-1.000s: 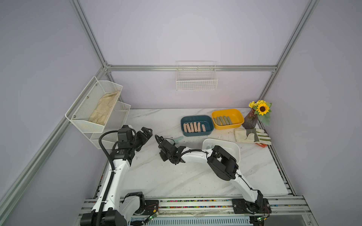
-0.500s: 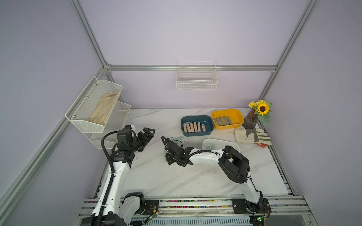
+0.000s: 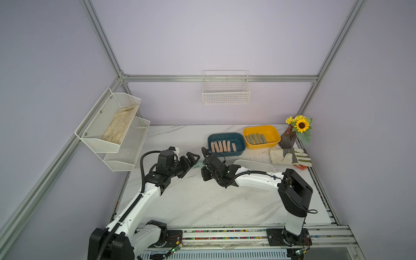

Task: Place the fruit knives into the storage box by color
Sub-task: Pick up the fruit knife from the center of the board, then place the fruit knife in the storage box.

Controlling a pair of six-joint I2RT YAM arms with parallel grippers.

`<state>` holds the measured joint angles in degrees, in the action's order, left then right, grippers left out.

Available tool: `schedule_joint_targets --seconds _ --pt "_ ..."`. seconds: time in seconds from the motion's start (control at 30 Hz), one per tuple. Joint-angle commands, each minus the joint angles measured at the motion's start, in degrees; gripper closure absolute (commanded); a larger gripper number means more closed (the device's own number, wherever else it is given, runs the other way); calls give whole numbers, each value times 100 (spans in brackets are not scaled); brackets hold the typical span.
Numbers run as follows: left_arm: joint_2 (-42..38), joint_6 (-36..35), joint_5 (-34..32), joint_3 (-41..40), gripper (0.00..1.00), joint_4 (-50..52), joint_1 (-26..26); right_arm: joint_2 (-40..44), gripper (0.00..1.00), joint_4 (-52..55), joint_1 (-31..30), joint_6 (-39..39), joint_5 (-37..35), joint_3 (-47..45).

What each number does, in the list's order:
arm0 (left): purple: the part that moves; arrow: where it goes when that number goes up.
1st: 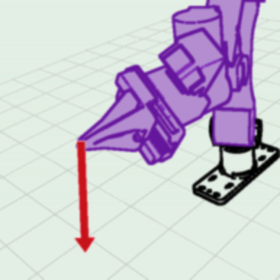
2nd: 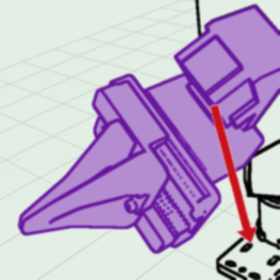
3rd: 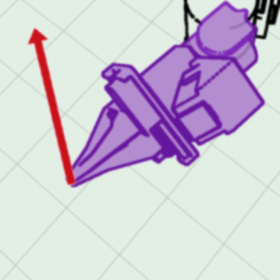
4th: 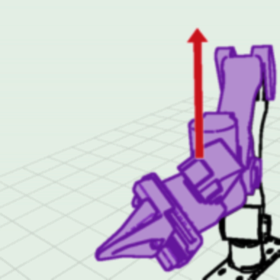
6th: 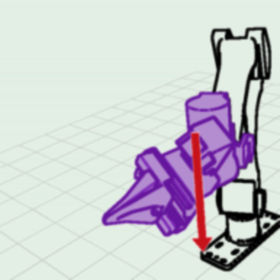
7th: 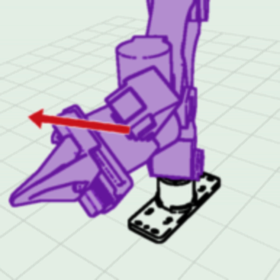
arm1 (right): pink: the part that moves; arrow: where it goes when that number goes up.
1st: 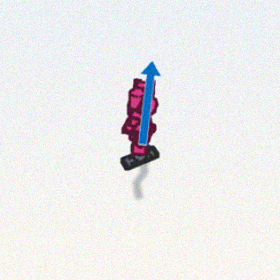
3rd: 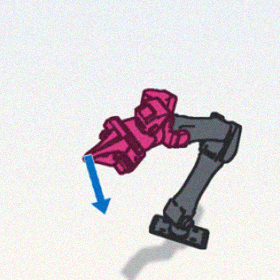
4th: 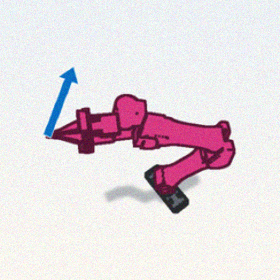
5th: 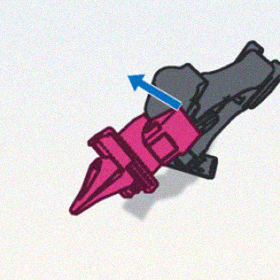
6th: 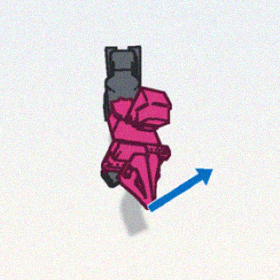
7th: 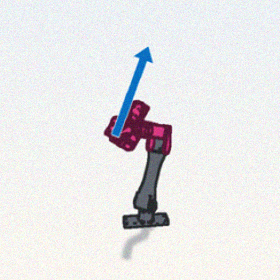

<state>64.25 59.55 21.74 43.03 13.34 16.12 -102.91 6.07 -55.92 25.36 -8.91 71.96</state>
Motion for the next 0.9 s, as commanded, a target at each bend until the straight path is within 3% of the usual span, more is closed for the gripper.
schedule_joint_targets --seconds 0.0,0.5,0.87 --pt "355 151 -158 462 0 -564 361 582 79 31 283 278 -269 -388" --pt "1623 312 -400 1500 0 -1167 1422 2644 79 667 1569 1631 -847 -2540" --pt "2065 284 -363 1768 0 -1211 1552 2579 79 537 1869 2000 -1095 -3116"
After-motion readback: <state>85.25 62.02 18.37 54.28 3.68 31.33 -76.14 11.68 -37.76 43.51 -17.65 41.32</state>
